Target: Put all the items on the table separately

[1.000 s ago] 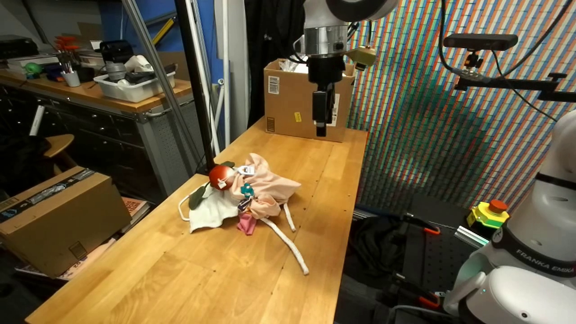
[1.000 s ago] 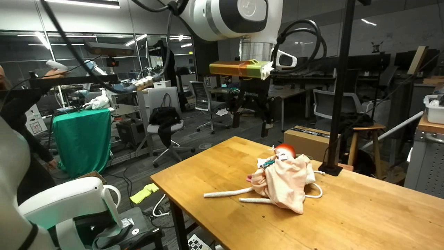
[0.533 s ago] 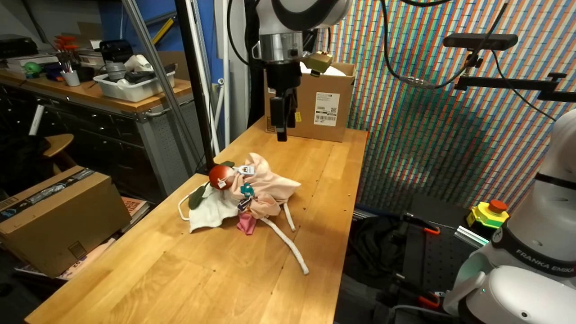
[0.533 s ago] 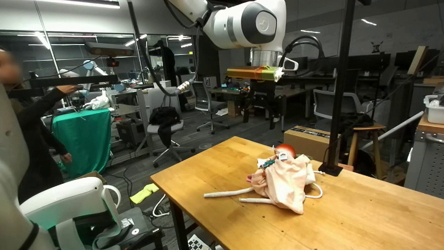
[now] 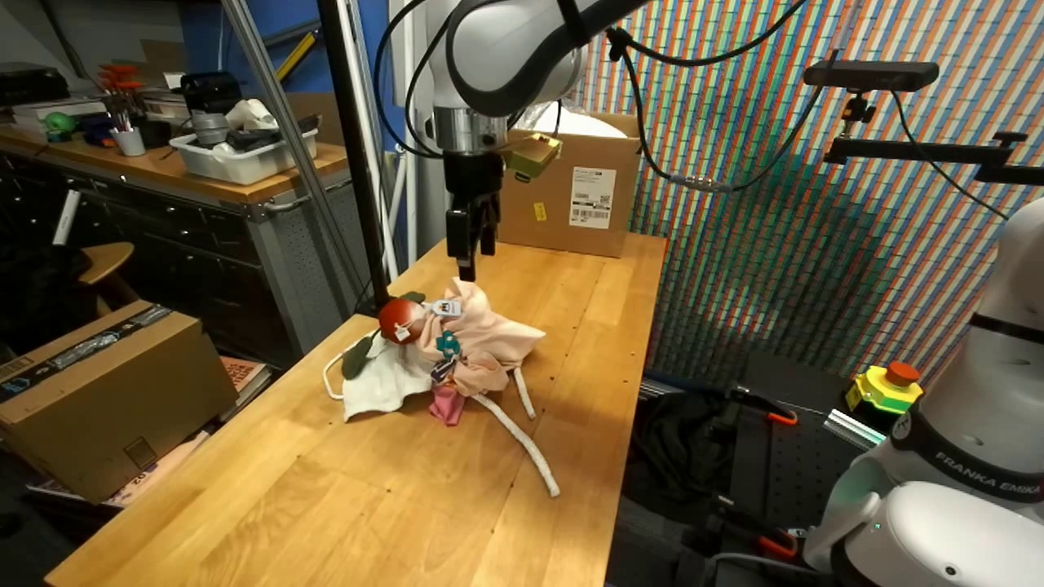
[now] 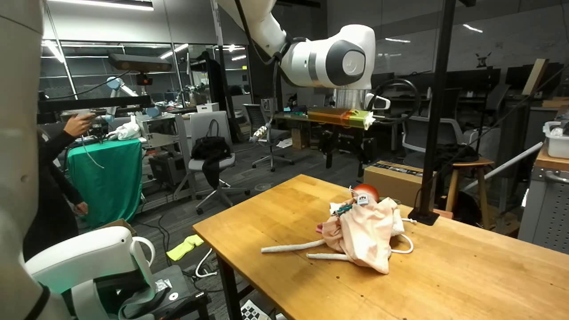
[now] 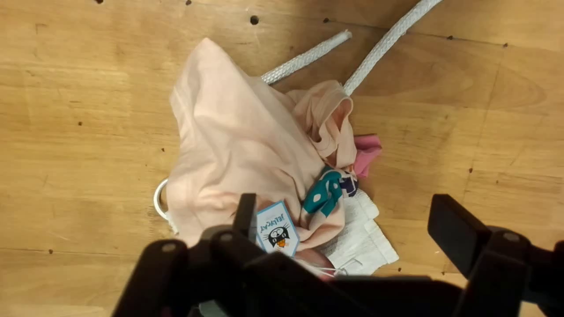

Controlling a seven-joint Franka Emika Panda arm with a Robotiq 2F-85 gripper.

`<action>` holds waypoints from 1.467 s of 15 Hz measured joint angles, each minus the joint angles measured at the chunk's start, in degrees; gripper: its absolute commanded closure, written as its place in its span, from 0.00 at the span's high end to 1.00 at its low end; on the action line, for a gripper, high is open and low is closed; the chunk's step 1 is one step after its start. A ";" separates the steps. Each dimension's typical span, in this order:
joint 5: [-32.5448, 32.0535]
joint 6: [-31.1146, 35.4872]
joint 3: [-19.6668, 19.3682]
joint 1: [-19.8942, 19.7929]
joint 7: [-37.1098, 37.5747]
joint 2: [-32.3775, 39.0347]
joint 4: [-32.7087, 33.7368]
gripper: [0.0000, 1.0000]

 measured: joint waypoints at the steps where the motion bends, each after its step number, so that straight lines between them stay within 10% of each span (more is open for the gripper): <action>1: 0.05 1.50 0.00 -0.20 -0.07 0.85 -0.03 1.00; 22: -2.30 18.91 -0.06 -1.38 -3.98 15.88 -0.31 1.00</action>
